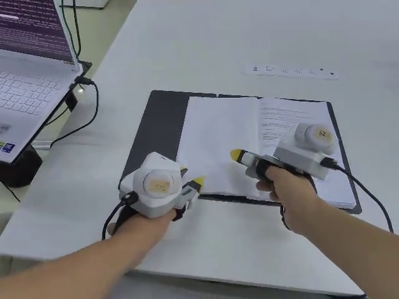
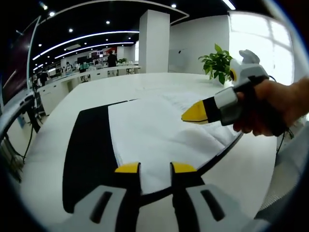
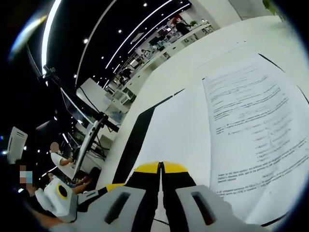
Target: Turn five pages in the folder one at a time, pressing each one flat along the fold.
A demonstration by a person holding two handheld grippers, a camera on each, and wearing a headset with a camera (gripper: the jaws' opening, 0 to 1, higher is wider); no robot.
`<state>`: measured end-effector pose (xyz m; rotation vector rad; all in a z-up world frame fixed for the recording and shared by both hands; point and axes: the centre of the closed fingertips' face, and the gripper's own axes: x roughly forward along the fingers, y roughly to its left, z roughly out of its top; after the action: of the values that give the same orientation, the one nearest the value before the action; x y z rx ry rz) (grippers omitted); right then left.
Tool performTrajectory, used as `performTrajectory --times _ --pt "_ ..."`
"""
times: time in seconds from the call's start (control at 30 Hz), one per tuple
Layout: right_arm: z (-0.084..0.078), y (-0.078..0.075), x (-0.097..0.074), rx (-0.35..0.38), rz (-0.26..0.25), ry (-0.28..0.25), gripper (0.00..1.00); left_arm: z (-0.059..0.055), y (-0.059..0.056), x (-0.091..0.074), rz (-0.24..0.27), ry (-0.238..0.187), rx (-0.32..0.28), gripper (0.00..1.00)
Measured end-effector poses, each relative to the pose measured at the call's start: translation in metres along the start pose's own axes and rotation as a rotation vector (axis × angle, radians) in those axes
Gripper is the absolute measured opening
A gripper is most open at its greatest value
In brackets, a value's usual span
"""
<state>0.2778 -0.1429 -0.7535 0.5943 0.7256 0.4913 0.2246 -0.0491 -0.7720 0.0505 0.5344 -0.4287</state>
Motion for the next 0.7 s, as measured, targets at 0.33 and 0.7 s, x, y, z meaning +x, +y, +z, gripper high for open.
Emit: performTrajectory --times 0.33,0.7 --pt "0.035 -0.021 0.004 -0.206 -0.011 -0.119 0.0 -0.017 0.001 0.001 0.036 -0.004 -0.003 0.23" --pt "0.049 -0.035 0.032 -0.341 -0.034 -0.106 0.0 -0.016 0.001 0.001 0.045 -0.025 0.006 0.23"
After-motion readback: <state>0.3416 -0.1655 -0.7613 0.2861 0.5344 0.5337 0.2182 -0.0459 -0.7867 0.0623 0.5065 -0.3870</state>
